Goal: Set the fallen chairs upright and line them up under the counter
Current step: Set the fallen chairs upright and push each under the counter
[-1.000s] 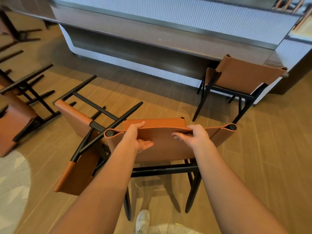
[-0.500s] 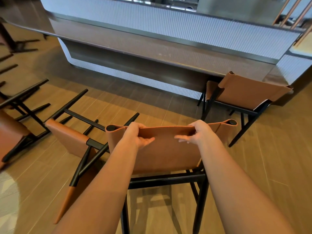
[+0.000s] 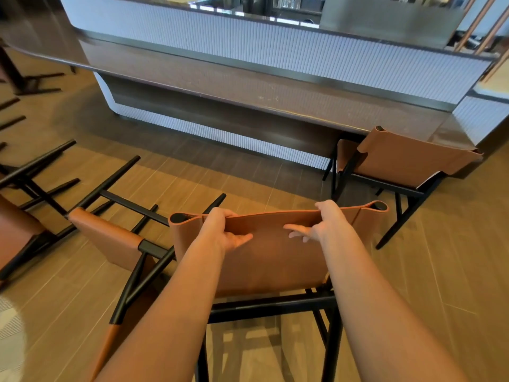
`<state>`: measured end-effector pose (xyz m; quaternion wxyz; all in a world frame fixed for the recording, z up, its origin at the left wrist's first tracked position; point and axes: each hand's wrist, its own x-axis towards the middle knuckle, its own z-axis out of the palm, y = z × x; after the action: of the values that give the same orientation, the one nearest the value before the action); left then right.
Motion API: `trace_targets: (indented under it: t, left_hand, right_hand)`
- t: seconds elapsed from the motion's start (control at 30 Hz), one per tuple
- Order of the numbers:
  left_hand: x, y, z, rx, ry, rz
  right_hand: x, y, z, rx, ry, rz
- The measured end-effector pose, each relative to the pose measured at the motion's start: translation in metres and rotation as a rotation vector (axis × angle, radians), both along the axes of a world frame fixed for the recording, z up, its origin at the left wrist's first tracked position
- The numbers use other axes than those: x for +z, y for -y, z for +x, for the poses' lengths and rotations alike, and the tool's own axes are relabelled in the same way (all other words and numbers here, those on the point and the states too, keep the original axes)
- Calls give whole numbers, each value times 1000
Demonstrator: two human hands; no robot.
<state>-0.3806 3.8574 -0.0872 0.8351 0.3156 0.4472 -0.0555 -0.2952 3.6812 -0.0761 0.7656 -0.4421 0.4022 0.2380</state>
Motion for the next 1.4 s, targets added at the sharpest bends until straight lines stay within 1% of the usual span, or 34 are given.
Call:
trace_targets:
  t: [0.1,0.33,0.5,0.7,0.87,1.07,1.13,1.2,1.3,1.33,1.4]
  left_hand:
    - [-2,-3,6,10,21,-35]
    - [9,-10,30,21,-40,-26]
    - [19,-12,56,120,-46,-81]
    - [38,4,115,244,-8,-150]
    - [56,21,168,192,29,-165]
    - [78,32,235,69,59,-117]
    - [83,34,254,64,65,-97]
    - [89,35,272,44,75,-67]
    - [91,33,302,14,57,3]
    - [91,31,314,-6,55,4]
    - [90,27,340,-26,58,-20]
  right_hand:
    - [-3,4,5,14,-2,30]
    - [0,1,29,91,-13,23]
    - [-3,-2,57,150,12,31]
    - [10,15,126,200,-1,56]
    - [26,36,177,188,13,79]
    - [50,57,224,173,86,100]
    - [54,61,237,141,100,116]
    - [57,62,251,118,105,115]
    - [53,61,274,141,157,111]
    - [51,59,287,156,180,119]
    - [51,55,311,93,174,140]
